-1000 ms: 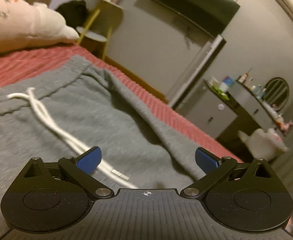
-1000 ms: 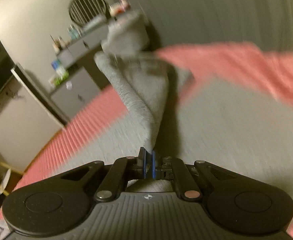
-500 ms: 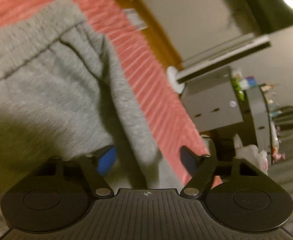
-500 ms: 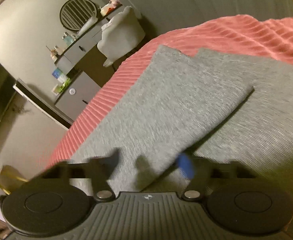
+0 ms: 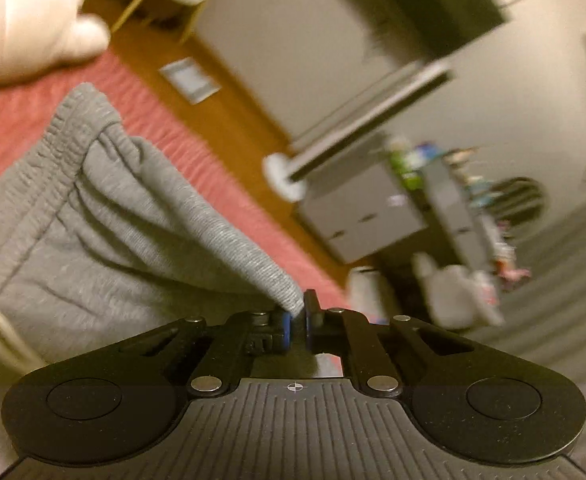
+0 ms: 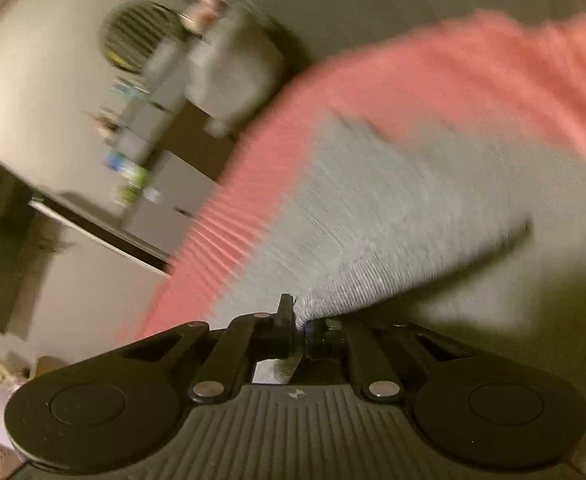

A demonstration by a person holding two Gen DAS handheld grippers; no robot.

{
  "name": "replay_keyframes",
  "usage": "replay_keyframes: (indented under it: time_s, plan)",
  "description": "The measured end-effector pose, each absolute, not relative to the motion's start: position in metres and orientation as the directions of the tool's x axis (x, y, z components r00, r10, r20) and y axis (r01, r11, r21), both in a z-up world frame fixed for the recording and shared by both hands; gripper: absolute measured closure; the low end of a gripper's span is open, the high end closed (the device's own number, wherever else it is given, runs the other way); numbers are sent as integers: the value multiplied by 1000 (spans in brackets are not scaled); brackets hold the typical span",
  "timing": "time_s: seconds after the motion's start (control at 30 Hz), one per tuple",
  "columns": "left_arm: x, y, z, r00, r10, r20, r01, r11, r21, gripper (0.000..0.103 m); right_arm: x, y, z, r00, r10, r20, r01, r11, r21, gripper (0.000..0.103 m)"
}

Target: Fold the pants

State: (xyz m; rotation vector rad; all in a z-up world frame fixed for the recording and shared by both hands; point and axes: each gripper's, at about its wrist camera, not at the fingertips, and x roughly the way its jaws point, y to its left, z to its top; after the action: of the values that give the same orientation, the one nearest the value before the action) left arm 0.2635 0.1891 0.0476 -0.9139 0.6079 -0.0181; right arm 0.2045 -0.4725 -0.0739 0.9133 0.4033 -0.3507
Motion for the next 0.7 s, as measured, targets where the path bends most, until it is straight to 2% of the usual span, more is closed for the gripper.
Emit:
replay_keyframes:
  time_s: [0.07,0.13,0.2,0.27,0.37,0.43,0.5,0.53,0.57,0.6,0.63,0.7]
  plan:
    - [217,189,59,860,-283,-424,-168,627,-760,95,180,-474,-45,903,-143,-405,402,613,680,98]
    - [174,189,55,867,-293,-403,-150,618,-772,94,149,-480,-31,927,-141,-348,355,628,692,98]
    - [136,185,29,850,-300,-433,-177,611,-771,94,117,-482,-33,924,-148,-352,361,640,679,98]
    - [109,179,-7,808,-295,-510,-254,606,-753,94,94,-482,-49,898,-167,-407,412,643,645,98]
    - [91,179,-67,717,-283,-637,-424,549,-721,94,75,-485,-100,820,-164,-548,525,598,606,98]
    - [92,174,-82,691,-230,-686,-467,581,-666,93,73,-484,-131,766,-155,-624,582,579,571,98]
    - [100,176,-81,692,-201,-693,-476,595,-648,86,69,-483,-143,763,-163,-626,592,566,574,96]
    - [104,179,-78,712,-171,-681,-480,589,-650,73,68,-484,-144,770,-165,-616,590,551,590,95]
    - [108,185,-74,730,-148,-667,-476,591,-652,54,69,-486,-143,773,-156,-614,589,536,605,88]
    - [115,189,-72,734,-110,-670,-495,589,-639,46,68,-487,-142,781,-147,-607,580,531,618,79]
    - [121,191,-73,728,-72,-682,-527,578,-623,38,73,-488,-140,785,-144,-603,573,538,618,75]
    - [132,197,-80,710,-86,-699,-553,546,-629,43,85,-489,-138,775,-142,-616,578,553,600,71]
